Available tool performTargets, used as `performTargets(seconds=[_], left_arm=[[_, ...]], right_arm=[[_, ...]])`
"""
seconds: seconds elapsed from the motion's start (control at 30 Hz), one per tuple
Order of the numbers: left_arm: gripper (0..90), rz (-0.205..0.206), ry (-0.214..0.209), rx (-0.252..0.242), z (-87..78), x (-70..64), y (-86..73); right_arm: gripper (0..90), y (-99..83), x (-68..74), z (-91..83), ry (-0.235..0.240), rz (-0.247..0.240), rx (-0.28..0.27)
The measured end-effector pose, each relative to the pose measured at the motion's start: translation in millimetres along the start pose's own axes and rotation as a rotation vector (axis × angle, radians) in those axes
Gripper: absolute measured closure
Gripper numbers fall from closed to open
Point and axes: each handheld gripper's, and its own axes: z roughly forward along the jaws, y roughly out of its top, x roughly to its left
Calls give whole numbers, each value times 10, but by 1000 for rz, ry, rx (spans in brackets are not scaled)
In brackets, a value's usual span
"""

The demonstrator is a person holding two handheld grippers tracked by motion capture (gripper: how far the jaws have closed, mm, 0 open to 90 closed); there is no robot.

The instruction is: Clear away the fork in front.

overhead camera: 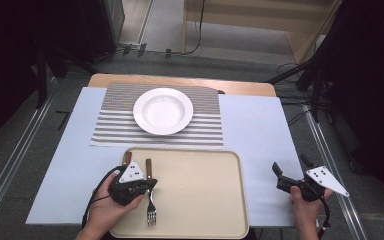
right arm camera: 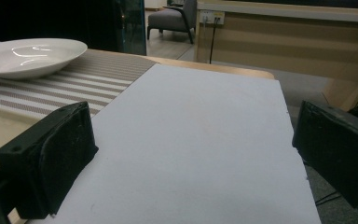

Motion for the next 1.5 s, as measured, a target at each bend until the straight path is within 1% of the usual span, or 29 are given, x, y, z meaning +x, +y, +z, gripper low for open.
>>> performTargets(seconds=[0.07,0.17,0.33,0.6,0.7,0.87,1.0,1.1,1.2,1.33,1.4,1.43,1.5], left_arm=[[897,11,-5,8,11,-3,2],[897,8,-8,18,31,13,-10],[897,-18,-12,25,29,84,-49],[897,-52,-35,11,3,165,-87],[897,-59,-40,6,-14,203,-107],[896,-76,-33,0,-30,249,-123],[896,-81,-30,-2,-38,269,-130],[897,-81,-27,0,-47,277,-134],[897,-82,-27,2,-49,281,-135],[897,-79,-38,2,-48,283,-135],[897,-73,-66,-4,-42,265,-135],[897,-61,-82,-1,-36,242,-127],[897,-40,-90,4,-15,187,-109]], right_arm=[[0,0,5,2,0,1,2],[0,-6,9,9,0,-3,5],[0,-8,6,5,1,-5,5],[0,-9,5,5,0,-4,6],[0,-6,8,1,-1,-7,5],[0,-12,-2,7,-1,-5,8],[0,-11,3,5,-1,-5,7],[0,-8,5,1,-2,-2,6],[0,-2,4,-9,0,-9,2],[0,-14,-7,11,-3,-4,8],[0,-15,-7,15,-2,-4,9],[0,-13,-4,14,-3,-5,9],[0,-8,1,6,-2,-7,7]])
